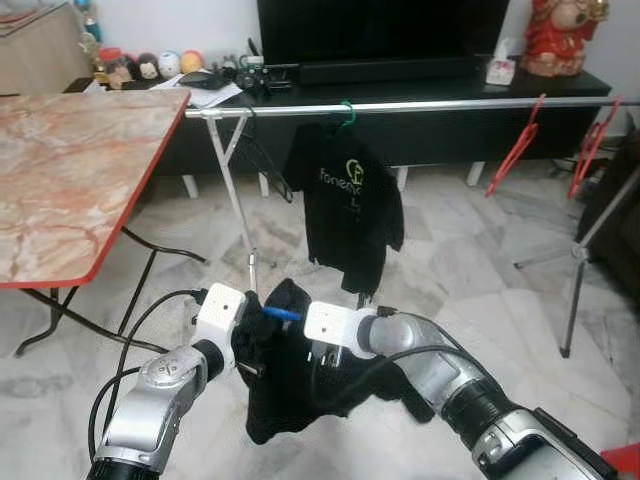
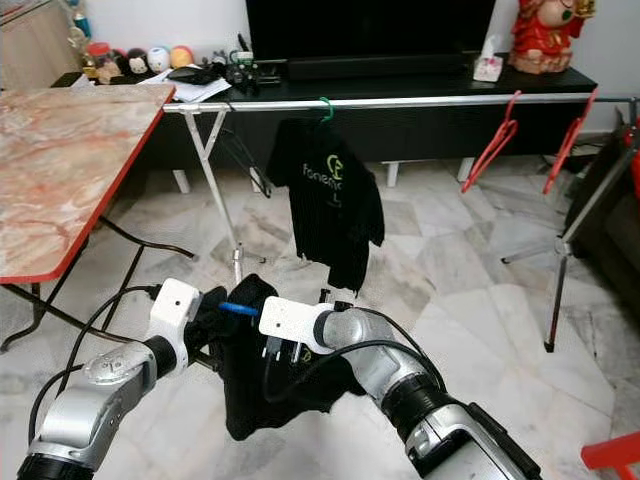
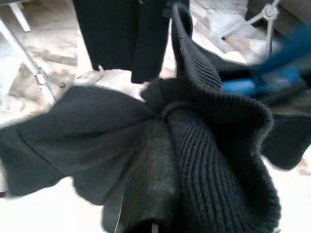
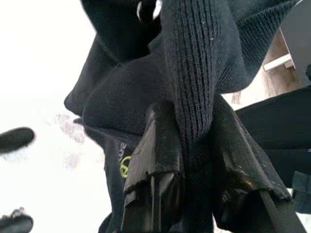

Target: Hang hanger

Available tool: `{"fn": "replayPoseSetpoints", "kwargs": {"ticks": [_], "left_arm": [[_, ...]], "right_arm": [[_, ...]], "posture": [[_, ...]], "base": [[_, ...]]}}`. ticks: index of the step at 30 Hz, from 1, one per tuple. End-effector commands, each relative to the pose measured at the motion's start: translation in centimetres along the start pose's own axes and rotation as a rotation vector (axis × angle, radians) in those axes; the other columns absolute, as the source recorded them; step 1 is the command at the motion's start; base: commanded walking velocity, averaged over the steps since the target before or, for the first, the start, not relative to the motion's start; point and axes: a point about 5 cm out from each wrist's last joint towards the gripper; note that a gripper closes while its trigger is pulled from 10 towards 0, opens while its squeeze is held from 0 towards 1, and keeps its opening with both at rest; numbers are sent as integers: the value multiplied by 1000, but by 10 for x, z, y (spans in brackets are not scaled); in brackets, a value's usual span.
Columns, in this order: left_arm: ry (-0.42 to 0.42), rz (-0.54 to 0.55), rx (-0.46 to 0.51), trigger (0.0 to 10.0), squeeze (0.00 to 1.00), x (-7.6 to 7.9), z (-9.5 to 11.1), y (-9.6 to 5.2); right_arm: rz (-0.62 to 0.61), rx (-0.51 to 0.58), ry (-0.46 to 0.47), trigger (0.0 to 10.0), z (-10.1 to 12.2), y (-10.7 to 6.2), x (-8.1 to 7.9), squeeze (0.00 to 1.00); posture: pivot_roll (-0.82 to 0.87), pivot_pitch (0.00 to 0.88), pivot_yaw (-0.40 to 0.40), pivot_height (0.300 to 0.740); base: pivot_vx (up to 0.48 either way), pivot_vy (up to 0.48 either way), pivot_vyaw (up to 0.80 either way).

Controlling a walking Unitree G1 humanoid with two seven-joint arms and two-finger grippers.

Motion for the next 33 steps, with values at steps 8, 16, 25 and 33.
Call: {"fn": "replayPoseSetpoints", "kwargs": {"ticks": [8, 16, 25, 33], "left_arm": [[6, -157, -53, 10000, 0, 39, -5, 10], [58, -190, -131, 10000, 1000, 46, -16, 11], [111, -214, -170, 10000, 1000, 47, -21, 9], [162, -290, -197, 10000, 1000, 50, -23, 3]], "right_arm": [[-50, 30, 56, 0, 7, 3, 6, 0], [-70, 51, 74, 0, 10, 1, 11, 0], [-96, 64, 77, 0, 9, -1, 18, 0], [-109, 77, 91, 0, 9, -1, 18, 0]], "posture": [[-89, 0, 43, 740], [-101, 0, 51, 740], [-108, 0, 58, 740], [-107, 0, 63, 740]], "base": [[0, 0, 0], [0, 0, 0], [0, 0, 0], [0, 0, 0]]}}
Point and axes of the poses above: a point about 5 cm out from each wrist's last joint towards the gripper, its own y axis pointing out of the wrist towards the gripper, its own z axis along the axis of the wrist's last joint, x = y × z, and after that the axes turned 13 degrees about -y, right-handed
